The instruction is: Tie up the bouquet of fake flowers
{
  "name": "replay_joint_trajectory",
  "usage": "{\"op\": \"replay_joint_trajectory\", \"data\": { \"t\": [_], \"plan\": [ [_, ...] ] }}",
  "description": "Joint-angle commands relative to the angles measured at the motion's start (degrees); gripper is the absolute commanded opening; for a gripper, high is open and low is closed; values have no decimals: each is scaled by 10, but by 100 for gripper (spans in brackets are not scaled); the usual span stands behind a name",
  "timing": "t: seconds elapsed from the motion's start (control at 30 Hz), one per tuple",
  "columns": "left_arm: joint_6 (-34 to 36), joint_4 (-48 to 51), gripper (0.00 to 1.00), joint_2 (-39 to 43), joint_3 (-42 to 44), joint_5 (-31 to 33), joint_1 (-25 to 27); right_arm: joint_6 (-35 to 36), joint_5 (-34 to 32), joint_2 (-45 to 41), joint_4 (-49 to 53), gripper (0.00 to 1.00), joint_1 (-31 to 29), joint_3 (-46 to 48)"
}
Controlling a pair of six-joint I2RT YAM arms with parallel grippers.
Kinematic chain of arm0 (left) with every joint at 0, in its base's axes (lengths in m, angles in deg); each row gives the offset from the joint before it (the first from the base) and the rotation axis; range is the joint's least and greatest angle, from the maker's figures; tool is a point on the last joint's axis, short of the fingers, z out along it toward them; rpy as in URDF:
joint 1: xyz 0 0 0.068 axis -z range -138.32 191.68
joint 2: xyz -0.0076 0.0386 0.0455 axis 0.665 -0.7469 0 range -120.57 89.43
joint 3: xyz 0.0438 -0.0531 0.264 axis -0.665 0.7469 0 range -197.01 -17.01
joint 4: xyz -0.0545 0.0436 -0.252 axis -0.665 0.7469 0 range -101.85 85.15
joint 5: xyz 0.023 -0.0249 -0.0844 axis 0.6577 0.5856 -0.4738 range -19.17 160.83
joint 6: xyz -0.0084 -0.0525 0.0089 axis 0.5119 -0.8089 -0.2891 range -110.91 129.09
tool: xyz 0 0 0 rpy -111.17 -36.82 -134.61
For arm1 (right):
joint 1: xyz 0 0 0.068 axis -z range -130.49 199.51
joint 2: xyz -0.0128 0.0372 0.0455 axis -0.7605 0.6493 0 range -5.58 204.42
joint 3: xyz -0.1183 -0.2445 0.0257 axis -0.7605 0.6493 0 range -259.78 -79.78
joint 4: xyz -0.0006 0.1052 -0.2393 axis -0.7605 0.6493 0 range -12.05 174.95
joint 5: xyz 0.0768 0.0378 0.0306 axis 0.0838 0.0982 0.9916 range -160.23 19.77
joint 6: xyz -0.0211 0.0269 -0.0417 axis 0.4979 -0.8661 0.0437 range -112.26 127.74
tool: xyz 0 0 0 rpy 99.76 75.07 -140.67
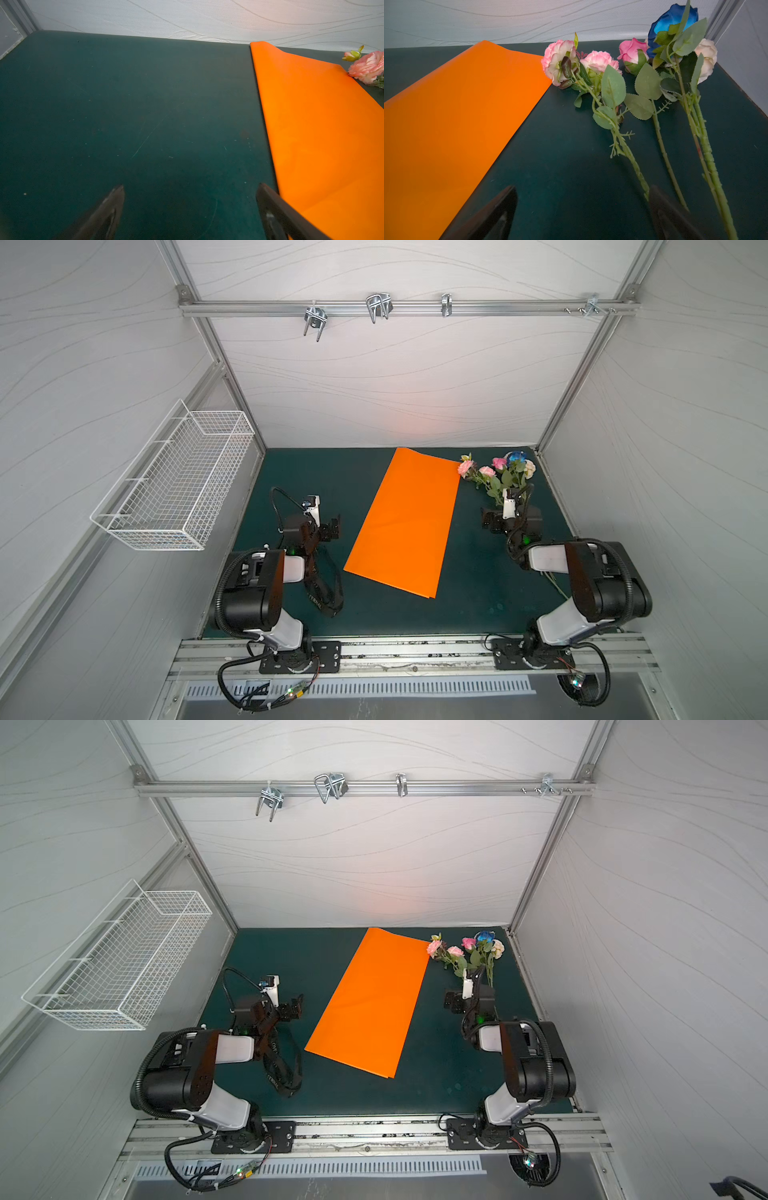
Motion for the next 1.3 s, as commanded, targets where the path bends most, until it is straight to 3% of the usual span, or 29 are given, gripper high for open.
{"op": "replay_joint_trajectory", "data": {
  "t": [0.0, 0.33, 0.47, 1.27],
  "plan": [
    [9, -22, 99, -2, -16, -8, -3, 9, 4, 2, 5, 99, -2, 0],
    [9, -21, 99, -2, -16, -5, -3, 9, 4, 2, 6, 99, -2, -1],
    [-14, -4, 99, -5, -27, 53, -2, 9, 4, 1, 5, 99, -2, 0],
    [-13, -2, 99, -5, -27, 55, -2, 9, 4, 1, 5, 99, -2, 0]
  ]
}}
